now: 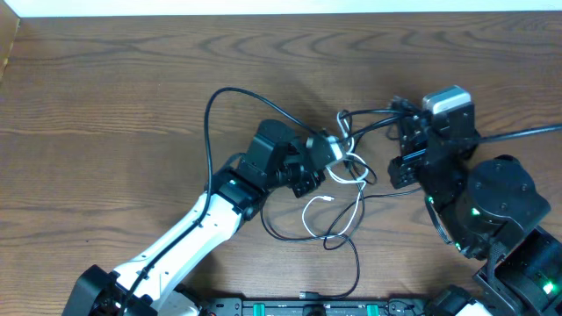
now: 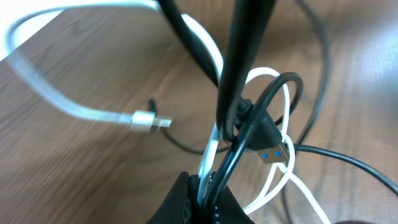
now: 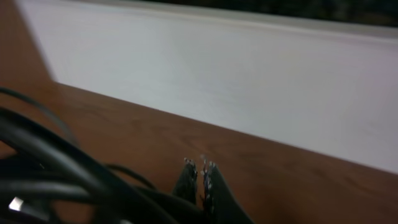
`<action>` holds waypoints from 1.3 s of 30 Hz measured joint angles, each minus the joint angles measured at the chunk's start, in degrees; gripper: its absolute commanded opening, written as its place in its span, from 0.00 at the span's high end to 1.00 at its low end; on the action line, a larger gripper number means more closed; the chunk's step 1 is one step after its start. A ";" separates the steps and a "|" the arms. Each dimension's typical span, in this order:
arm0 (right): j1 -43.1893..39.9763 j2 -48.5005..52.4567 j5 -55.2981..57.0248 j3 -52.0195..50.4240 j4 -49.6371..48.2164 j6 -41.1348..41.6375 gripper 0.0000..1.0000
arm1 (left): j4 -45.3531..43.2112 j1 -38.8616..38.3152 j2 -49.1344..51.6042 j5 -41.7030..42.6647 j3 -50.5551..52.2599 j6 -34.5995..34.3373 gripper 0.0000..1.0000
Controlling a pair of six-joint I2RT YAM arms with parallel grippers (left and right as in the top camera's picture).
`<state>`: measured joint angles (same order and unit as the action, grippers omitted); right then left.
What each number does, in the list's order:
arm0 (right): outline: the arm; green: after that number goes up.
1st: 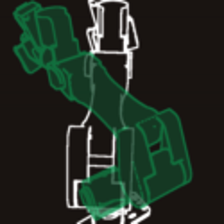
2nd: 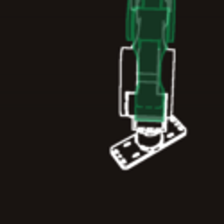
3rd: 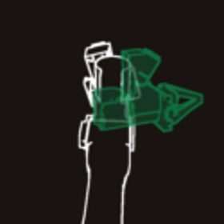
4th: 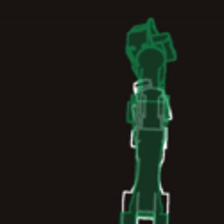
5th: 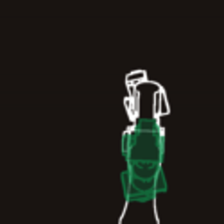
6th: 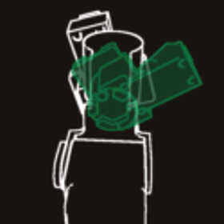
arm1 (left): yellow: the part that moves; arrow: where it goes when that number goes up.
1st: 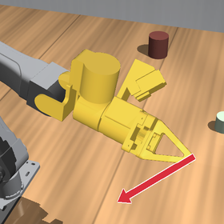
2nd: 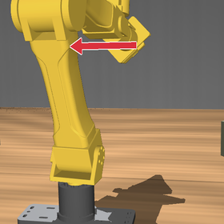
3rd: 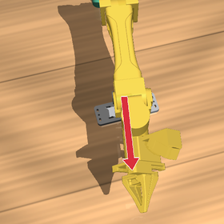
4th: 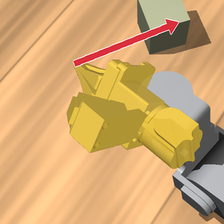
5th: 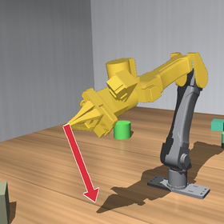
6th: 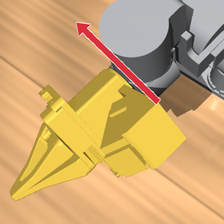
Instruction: Untangle cables
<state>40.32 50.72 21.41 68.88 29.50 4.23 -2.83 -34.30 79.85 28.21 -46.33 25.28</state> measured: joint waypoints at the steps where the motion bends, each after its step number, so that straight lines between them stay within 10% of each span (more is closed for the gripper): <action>1: 0.04 0.00 1.70 0.00 0.57 0.17 0.99 | 0.33 0.46 0.00 -0.44 0.00 -0.09 0.92; 22: 0.04 0.00 55.12 0.00 17.59 16.90 0.98 | 18.58 25.94 -18.84 -4.46 0.00 -1.53 0.93; 39: -0.24 -0.24 60.92 0.00 17.79 18.86 0.99 | 22.34 47.28 -35.26 -4.61 0.00 -4.22 0.93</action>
<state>40.07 50.48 82.32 68.88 47.29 23.09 19.51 12.97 44.60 23.59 -46.33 21.06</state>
